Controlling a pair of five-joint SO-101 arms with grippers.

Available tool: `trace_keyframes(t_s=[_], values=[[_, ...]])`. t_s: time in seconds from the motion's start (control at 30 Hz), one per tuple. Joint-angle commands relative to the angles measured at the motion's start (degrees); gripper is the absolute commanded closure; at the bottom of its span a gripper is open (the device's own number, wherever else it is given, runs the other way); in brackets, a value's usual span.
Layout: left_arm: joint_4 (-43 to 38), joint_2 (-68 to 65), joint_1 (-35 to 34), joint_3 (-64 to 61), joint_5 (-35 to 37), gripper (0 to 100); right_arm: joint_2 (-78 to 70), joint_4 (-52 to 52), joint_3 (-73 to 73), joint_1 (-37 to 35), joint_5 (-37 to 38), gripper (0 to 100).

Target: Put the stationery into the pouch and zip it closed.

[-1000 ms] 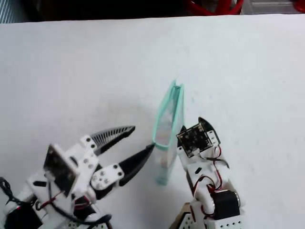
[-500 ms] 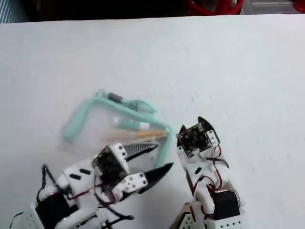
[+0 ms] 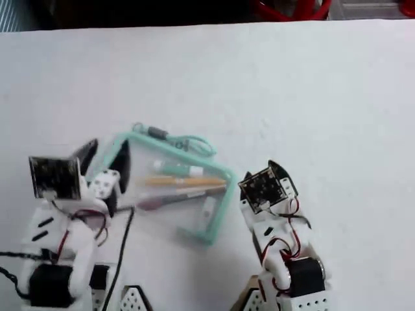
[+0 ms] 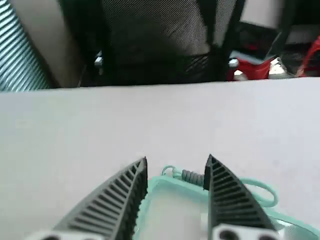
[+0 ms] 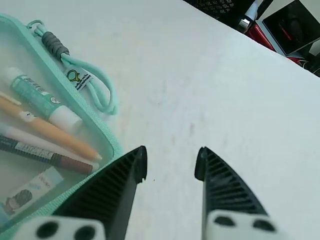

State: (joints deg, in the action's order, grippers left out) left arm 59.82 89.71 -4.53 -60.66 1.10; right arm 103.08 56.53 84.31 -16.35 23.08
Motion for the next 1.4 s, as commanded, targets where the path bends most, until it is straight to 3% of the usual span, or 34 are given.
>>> trace_keyframes(t_s=[0.0,0.13,0.2,0.33,0.7,0.83,1.0,1.23,1.37], values=[[-0.53,-6.02,-4.7,-0.09,3.96,80,0.13,-0.92,-0.26,0.75,0.35,84.0],[-0.79,-16.13,-11.47,0.09,12.13,79,0.13,-0.84,0.62,0.75,0.35,84.0],[-2.99,-22.99,-15.6,0.18,12.66,77,0.13,-0.84,0.97,0.75,0.35,84.0],[-4.48,-37.49,-16.04,1.58,11.6,77,0.13,-0.84,1.32,0.75,0.44,84.0],[5.27,-71.69,-14.81,24.53,-0.53,77,0.13,-0.13,1.41,0.75,0.44,84.0],[10.73,-83.3,-13.85,36.04,-4.13,77,0.13,-0.04,1.32,0.75,0.44,84.0],[20.75,-97.19,-10.77,49.67,-13.8,77,0.13,-0.04,1.32,0.75,0.44,84.0],[23.3,-108.35,-15.52,64.7,-15.47,77,0.13,-0.04,1.32,0.75,0.44,84.0],[26.37,-113.01,-13.05,64.79,-22.86,77,0.13,-0.04,1.32,0.75,0.44,84.0]])
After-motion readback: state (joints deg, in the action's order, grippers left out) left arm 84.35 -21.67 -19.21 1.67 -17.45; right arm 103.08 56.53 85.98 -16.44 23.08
